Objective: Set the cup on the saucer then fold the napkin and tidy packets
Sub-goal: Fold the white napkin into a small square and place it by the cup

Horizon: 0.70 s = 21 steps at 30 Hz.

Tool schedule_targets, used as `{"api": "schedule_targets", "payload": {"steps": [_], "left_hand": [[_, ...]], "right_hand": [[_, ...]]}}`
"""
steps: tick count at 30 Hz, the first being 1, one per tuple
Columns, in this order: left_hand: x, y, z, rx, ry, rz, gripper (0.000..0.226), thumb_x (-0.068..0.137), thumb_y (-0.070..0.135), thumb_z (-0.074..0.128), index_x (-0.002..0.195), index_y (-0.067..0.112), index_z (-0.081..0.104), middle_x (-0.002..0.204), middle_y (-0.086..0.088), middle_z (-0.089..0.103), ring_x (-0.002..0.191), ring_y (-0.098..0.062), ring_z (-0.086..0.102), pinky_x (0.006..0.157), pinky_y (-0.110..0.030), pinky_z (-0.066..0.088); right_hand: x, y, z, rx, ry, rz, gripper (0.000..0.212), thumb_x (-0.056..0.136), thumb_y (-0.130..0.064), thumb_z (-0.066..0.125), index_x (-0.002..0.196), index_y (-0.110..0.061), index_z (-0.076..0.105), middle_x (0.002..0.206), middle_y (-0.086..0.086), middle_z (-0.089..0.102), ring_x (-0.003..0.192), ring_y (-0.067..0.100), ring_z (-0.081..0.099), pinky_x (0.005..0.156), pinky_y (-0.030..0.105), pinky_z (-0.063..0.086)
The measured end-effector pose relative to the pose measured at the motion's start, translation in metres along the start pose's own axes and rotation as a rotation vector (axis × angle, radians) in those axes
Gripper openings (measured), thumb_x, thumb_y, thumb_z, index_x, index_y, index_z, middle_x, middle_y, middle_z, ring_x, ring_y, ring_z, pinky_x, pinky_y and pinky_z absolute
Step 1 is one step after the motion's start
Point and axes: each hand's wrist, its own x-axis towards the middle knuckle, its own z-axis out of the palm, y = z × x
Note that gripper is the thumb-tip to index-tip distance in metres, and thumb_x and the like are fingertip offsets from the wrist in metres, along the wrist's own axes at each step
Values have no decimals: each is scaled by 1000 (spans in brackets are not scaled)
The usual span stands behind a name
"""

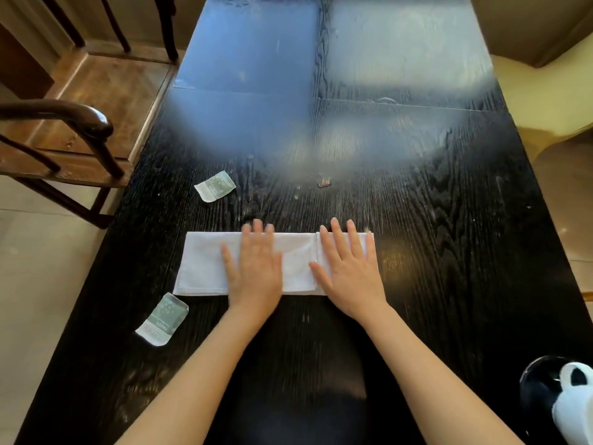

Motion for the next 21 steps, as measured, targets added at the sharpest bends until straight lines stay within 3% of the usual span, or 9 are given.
{"api": "schedule_targets", "payload": {"steps": [3,6,11,14,16,18,21], "left_hand": [[6,-37,-10,9,38,-212,56,98,31,28,149,15,11,159,-8,6,147,-23,1,113,-59,0],[6,-63,-33,-92,18,-403,68,93,35,45,148,11,14,157,-16,13,145,-30,10,112,-58,13],[16,-83,-65,-256,-58,-502,80,82,29,66,145,8,22,140,-22,34,128,-39,34,96,-52,38],[32,-95,-75,-371,-165,-588,63,78,26,70,131,5,43,126,-20,49,110,-36,51,82,-41,45],[36,-97,-81,-541,-284,-596,39,80,23,68,113,3,57,104,-17,58,86,-29,54,63,-33,42],[35,-93,-88,-697,-351,-543,30,80,20,66,100,-2,63,87,-15,56,70,-23,48,56,-29,35],[25,-70,-104,-794,-127,-396,36,68,31,60,87,1,64,75,-8,55,70,-21,49,61,-31,36]], "right_hand": [[0,2,1,-20,-14,20,72,87,-60,5,150,-25,2,160,4,-1,146,27,-8,113,49,-13],[-1,3,2,-8,-13,34,71,87,-60,6,150,-26,2,160,4,0,147,27,-7,115,51,-10],[-12,-4,6,23,14,107,70,89,-57,13,149,-22,14,159,7,11,146,30,4,115,52,-5],[-28,-16,9,35,27,192,68,90,-55,20,147,-18,24,157,9,21,145,33,14,113,54,1],[-39,-23,9,32,38,254,67,90,-53,24,146,-16,29,155,10,26,143,34,20,112,56,6],[-50,-30,10,47,54,318,68,90,-52,24,146,-14,30,154,11,29,143,34,22,112,56,7],[-58,-41,10,114,45,411,69,90,-52,22,147,-13,26,155,11,25,144,32,18,113,56,5]]}}
